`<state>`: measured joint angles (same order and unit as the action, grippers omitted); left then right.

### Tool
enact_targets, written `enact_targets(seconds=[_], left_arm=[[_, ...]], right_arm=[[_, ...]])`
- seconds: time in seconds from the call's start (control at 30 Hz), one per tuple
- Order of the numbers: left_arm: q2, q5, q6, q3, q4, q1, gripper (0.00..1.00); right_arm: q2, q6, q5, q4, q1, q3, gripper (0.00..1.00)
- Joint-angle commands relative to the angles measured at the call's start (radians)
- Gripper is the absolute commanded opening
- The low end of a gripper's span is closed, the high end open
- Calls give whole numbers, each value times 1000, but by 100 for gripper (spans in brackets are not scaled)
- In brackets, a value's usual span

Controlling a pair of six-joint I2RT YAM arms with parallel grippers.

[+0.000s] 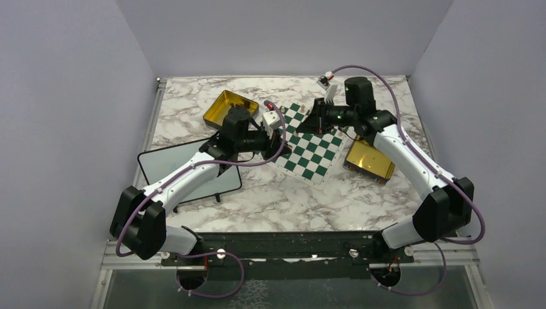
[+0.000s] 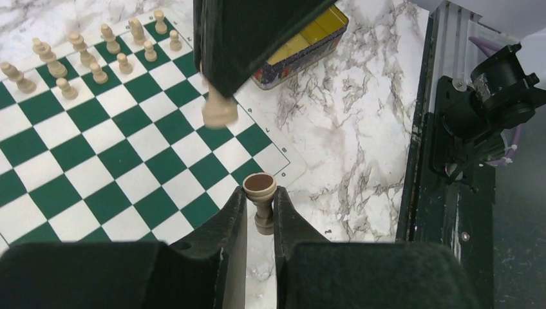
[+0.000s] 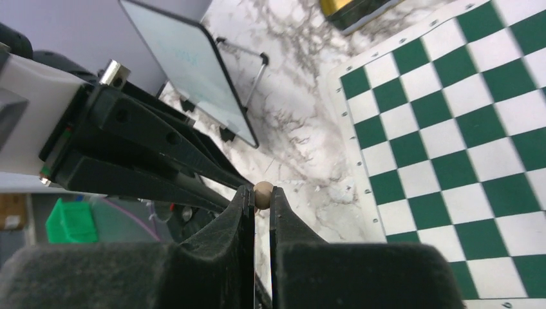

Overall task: Set up the chess pieces on the board
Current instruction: Pick up the chess piece from the storage box, then place the chess piece on the chessboard.

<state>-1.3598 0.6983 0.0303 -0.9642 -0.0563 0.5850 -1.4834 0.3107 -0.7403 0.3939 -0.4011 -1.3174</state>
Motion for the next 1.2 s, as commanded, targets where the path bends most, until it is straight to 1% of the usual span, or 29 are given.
enact_targets(seconds=[0.0,0.17,0.3,0.43,0.57,0.67,0.8,0.9,1.0,1.1,1.17], left_arm=[[-8,-45,-26,-24,83,7,1],[-3,-90,-77,-45,134,7,1],[35,-151,-118,-55,190,7,1],[134,-245,-131,-22,211,7,1],[266,-343,-120,75,149,7,2],[352,-376,-108,144,97,7,2],[418,-427,-84,154,123,7,2],[455,-453,-65,165,130,7,2],[489,-478,-66,194,107,7,2],[508,-473,-67,206,89,7,2],[511,-464,-66,203,90,7,2]], right_arm=[[70,1,181,-77,-2,-12,4],[63,-29,292,-116,-2,-8,5],[13,-78,431,-104,-3,-27,7],[-50,-106,542,-162,-6,-3,7],[-145,-156,631,-237,-18,-13,8],[-247,-193,680,-279,-22,-77,9],[-368,-214,724,-364,-25,-134,9],[-448,-224,734,-385,-32,-185,9],[-506,-248,782,-455,-45,-208,10],[-559,-266,795,-506,-51,-237,12],[-600,-272,793,-507,-51,-278,13]])
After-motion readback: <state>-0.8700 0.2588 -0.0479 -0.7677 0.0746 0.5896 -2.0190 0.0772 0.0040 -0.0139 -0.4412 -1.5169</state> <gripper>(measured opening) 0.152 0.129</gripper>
